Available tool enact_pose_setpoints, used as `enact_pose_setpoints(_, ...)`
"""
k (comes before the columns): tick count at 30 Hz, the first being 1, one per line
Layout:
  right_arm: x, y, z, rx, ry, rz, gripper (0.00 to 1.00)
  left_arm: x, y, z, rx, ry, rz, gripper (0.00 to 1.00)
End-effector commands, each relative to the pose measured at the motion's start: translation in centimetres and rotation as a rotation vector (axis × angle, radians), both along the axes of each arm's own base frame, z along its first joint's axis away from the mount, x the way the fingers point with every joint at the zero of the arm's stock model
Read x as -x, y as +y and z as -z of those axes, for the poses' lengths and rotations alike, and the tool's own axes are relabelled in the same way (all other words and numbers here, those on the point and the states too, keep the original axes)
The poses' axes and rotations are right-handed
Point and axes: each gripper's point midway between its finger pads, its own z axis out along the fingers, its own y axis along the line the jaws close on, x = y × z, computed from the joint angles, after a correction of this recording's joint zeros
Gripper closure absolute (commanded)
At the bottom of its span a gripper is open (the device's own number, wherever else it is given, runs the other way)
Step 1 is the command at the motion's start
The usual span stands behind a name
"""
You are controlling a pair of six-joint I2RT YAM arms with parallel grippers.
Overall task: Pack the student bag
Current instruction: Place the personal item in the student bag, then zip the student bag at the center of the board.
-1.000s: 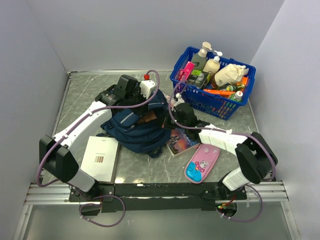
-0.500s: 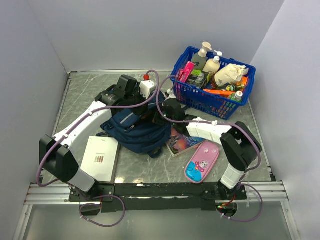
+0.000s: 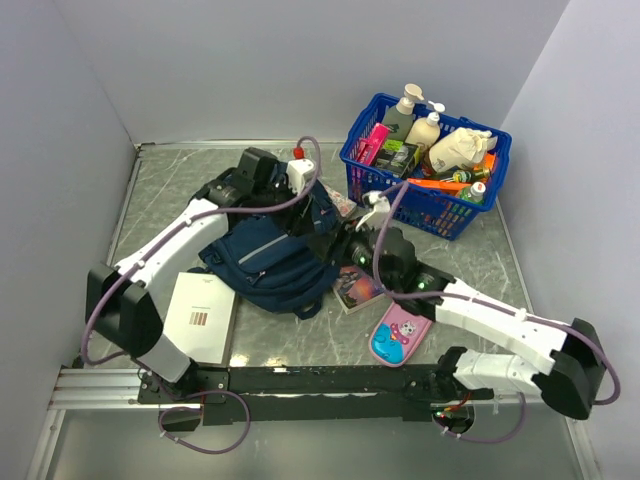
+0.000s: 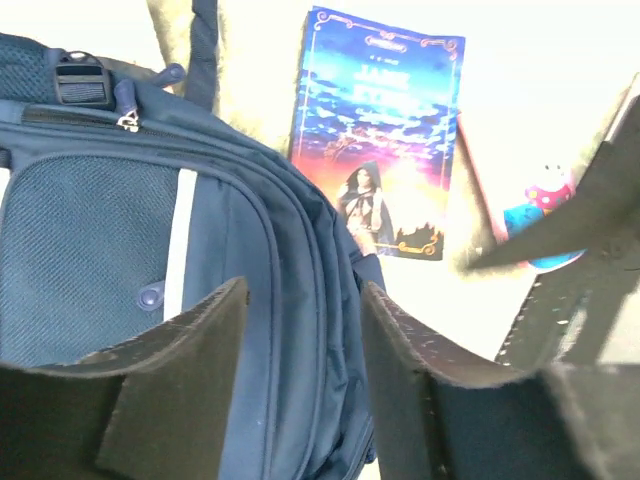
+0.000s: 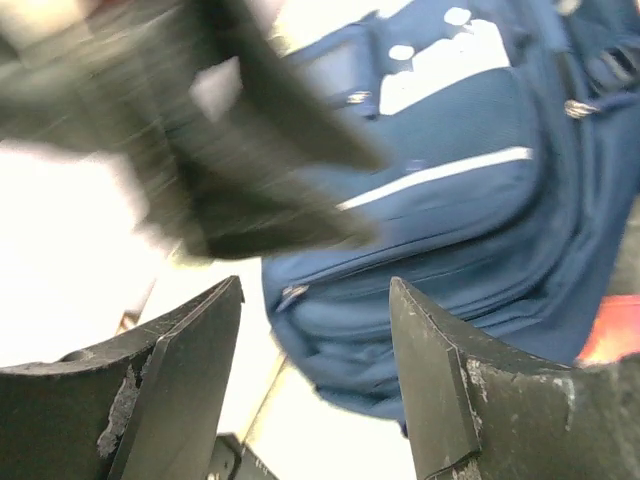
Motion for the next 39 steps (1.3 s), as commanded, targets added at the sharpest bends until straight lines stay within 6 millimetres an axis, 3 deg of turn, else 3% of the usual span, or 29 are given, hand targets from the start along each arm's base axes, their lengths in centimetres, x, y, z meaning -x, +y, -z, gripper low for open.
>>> enact_pose_setpoints(1, 2.7, 0.8, 0.9, 0.15, -0.035, -0.048, 0.34, -2.8, 2.0, -3.2, 0.144, 0.051, -0.003, 0.44)
enact_pose_setpoints(2, 3.5, 1.1, 2.4, 0.204, 0.002, -0.075, 0.34, -3.3, 3.0, -3.4, 0.157, 0.058, -0.004, 0.44)
enact_pose_setpoints(3, 4.0, 1.7, 2.4, 0.223, 0.002, -0.103, 0.35, -3.0, 3.7, -3.8, 0.184, 0.052, 0.058, 0.44)
enact_pose_setpoints(4, 4.4, 3.1, 2.4, 0.246, 0.006, -0.133, 0.35, -3.5, 6.2, -3.7, 0.172, 0.069, 0.032, 0.44)
enact_pose_setpoints(5, 5.5, 3.9, 3.5, 0.303, 0.034, -0.173, 0.35, -3.5, 7.4, -3.0, 0.152, 0.076, 0.042, 0.45)
enact_pose_setpoints(6, 5.8, 4.5, 4.1, 0.346, 0.052, -0.192, 0.34, -4.0, 8.8, -2.4, 0.11, 0.023, 0.062, 0.45)
enact_pose_setpoints(7, 5.4, 6.4, 4.5, 0.383, 0.077, -0.207, 0.34, -4.4, 11.2, -1.3, 0.096, 0.046, 0.017, 0.45)
enact_pose_setpoints(8, 6.1, 6.7, 5.7, 0.45, 0.119, -0.225, 0.33, -4.7, 12.5, -1.1, 0.085, 0.02, 0.01, 0.45)
enact_pose_setpoints(9, 5.9, 8.2, 4.3, 0.436, 0.104, -0.236, 0.31, -4.9, 13.6, -0.8, 0.085, 0.023, -0.013, 0.45)
enact_pose_setpoints(10, 5.9, 9.3, 6.1, 0.49, 0.122, -0.25, 0.28, -5.3, 15.4, -0.2, 0.083, 0.033, -0.058, 0.46)
enact_pose_setpoints(11, 6.0, 9.9, 6.3, 0.518, 0.12, -0.244, 0.24, -5.3, 16.1, -0.2, 0.076, 0.027, -0.072, 0.46)
enact_pose_setpoints(12, 5.8, 10.7, 5.4, 0.523, 0.113, -0.239, 0.13, -5.3, 16.2, -0.1, 0.076, 0.026, -0.076, 0.46)
enact_pose_setpoints(13, 5.7, 11.5, 6.8, 0.56, 0.128, -0.245, 0.11, -5.5, 17.7, 0.6, 0.067, 0.034, -0.123, 0.46)
enact_pose_setpoints(15, 5.0, 12.6, 6.4, 0.564, 0.151, -0.22, 0.13, -5.8, 18.3, 0.4, 0.054, 0.0, -0.165, 0.47)
enact_pose_setpoints(16, 4.7, 13.2, 8.4, 0.611, 0.18, -0.214, 0.15, -5.5, 18.5, 1.3, 0.044, 0.011, -0.175, 0.47)
enact_pose_setpoints(17, 4.5, 13.4, 8.8, 0.634, 0.199, -0.199, 0.17, -5.7, 18.9, 0.9, 0.03, -0.023, -0.197, 0.47)
enact_pose_setpoints(18, 3.8, 14.1, 7.9, 0.62, 0.206, -0.165, 0.21, -5.6, 19.0, 1.0, 0.026, -0.028, -0.207, 0.47)
enact_pose_setpoints(19, 3.9, 13.8, 10.1, 0.687, 0.248, -0.154, 0.23, -5.3, 19.1, 1.5, 0.021, -0.019, -0.215, 0.47)
enact_pose_setpoints(22, 3.7, 14.5, 11.3, 0.699, 0.293, -0.138, 0.29, -4.8, 19.2, 1.7, 0.012, -0.016, -0.22, 0.47)
enact_pose_setpoints(29, 4.2, 13.3, 12.4, 0.709, 0.362, -0.089, 0.49, -4.2, 19.1, 1.1, 0.02, -0.056, -0.217, 0.47)
enact_pose_setpoints(36, 3.6, 13.5, 13.2, 0.645, 0.425, -0.072, 0.51, -3.7, 18.9, 1.6, 0.02, -0.064, -0.199, 0.47)
enact_pose_setpoints(39, 3.5, 13.5, 13.4, 0.617, 0.453, -0.066, 0.46, -3.3, 19.0, 1.8, 0.017, -0.063, -0.192, 0.47)
